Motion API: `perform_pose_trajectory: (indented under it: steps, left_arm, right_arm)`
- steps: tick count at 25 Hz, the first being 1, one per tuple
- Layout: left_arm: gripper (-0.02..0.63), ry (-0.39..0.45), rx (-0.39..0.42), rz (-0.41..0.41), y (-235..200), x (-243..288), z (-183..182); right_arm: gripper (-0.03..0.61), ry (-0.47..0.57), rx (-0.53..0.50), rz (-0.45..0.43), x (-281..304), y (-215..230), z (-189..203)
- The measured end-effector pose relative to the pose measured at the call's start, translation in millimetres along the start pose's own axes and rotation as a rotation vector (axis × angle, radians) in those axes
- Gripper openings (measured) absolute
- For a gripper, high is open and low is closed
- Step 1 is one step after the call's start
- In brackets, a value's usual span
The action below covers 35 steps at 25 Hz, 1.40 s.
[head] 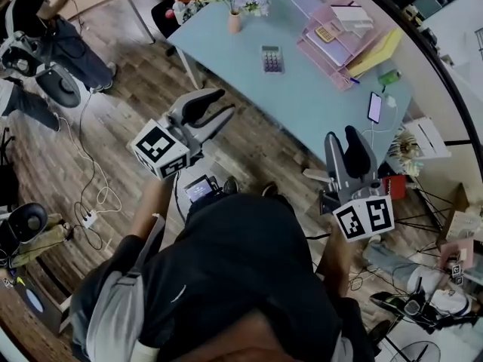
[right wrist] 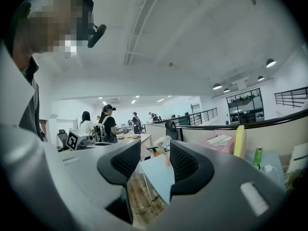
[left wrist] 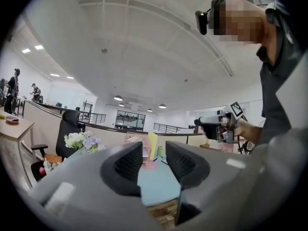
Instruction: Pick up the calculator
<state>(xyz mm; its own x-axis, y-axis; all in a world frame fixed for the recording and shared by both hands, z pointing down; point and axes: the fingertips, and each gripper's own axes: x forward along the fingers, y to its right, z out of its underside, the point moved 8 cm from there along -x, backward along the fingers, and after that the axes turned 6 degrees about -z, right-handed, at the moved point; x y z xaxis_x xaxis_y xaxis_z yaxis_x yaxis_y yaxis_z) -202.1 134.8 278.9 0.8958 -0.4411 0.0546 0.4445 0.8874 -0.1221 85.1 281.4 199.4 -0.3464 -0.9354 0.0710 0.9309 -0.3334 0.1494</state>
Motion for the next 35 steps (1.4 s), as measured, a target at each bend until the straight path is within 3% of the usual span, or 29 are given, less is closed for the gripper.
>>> perform_pose_trajectory:
  steps: [9,35]
  left_arm:
    - [0.158,-0.006,-0.016,0.021,-3.1,17.3,3.6]
    - [0.158,-0.063,-0.015,-0.270,0.5,72.9,-4.9]
  right_arm:
    - [0.170,-0.018,0.010,0.001,11.1,12.5,2.8]
    - [0.170,-0.023,0.079,-0.325,109.8,129.7,-3.0]
